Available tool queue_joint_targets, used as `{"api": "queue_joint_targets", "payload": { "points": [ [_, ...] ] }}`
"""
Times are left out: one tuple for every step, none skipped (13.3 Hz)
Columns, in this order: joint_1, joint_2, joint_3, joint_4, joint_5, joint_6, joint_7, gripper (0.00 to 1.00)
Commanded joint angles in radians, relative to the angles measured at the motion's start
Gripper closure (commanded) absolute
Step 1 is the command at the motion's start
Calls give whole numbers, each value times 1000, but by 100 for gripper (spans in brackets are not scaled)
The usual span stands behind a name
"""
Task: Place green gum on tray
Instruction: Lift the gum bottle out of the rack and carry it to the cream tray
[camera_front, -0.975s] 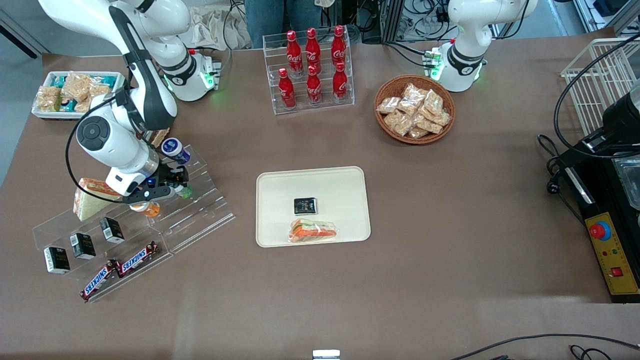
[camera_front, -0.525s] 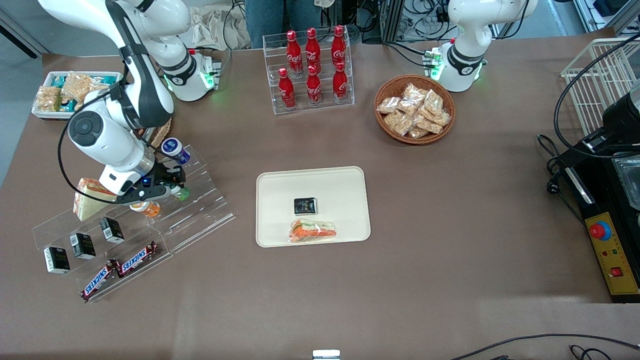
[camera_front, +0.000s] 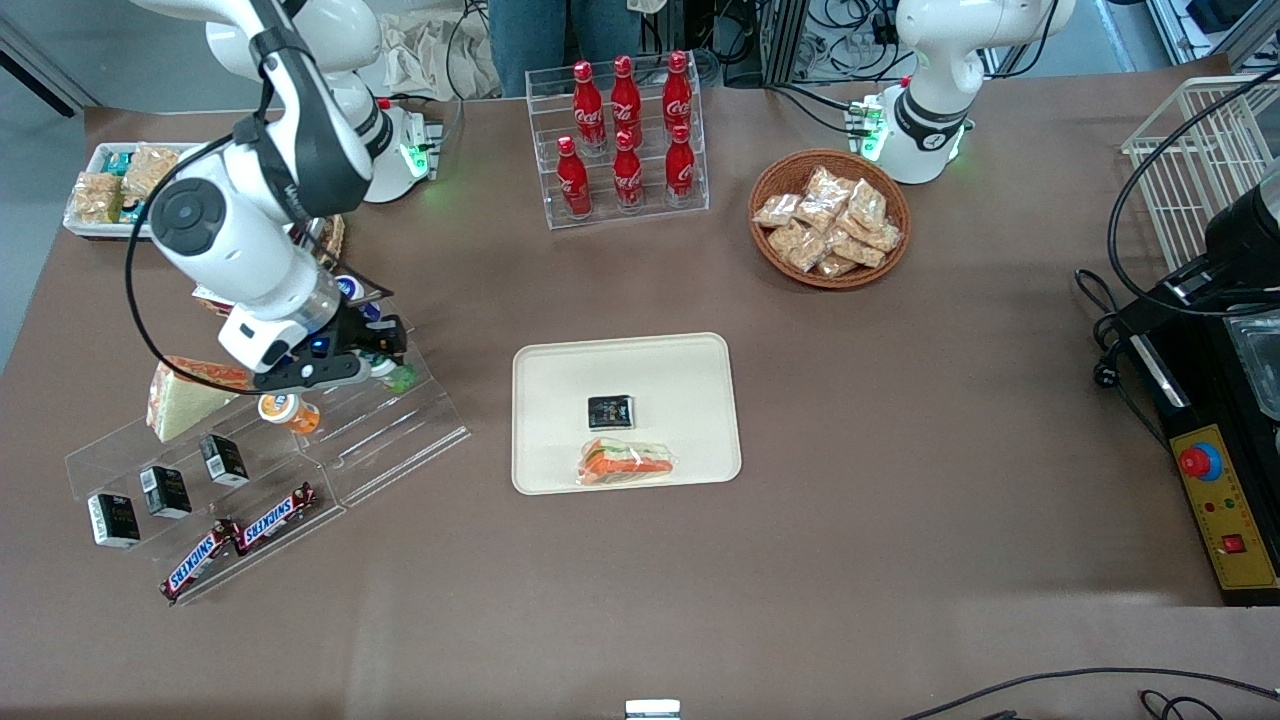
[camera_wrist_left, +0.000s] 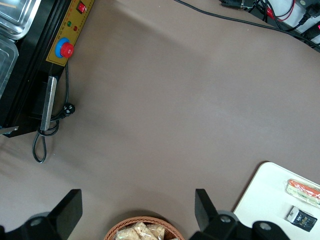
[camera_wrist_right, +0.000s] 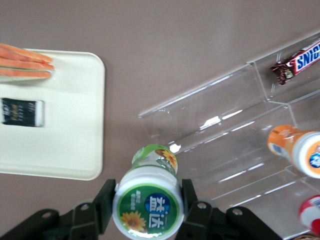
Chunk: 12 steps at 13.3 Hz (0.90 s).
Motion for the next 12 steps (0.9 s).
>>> {"api": "queue_joint_targets", "payload": {
  "points": [
    [5, 18, 55, 50, 40, -37, 115, 61],
    [6, 30, 80, 50, 40, -31, 172, 61],
    [21, 47, 95, 50, 40, -28, 217, 61],
    [46, 66, 96, 50, 40, -16, 252, 61],
    [70, 86, 97, 50, 39, -1, 289, 61],
    [96, 111, 97, 50, 36, 6, 333, 60],
    [124, 143, 96, 59, 31, 13, 379, 60],
    [156, 183, 96, 81, 24, 39, 413, 60],
    [173, 227, 93, 101, 23, 64, 433, 60],
    [187, 261, 88, 110, 23, 94, 436, 60],
    [199, 286, 74, 110, 20, 127, 438, 60],
    [216, 306, 56, 110, 10, 147, 438, 60]
  ]
}}
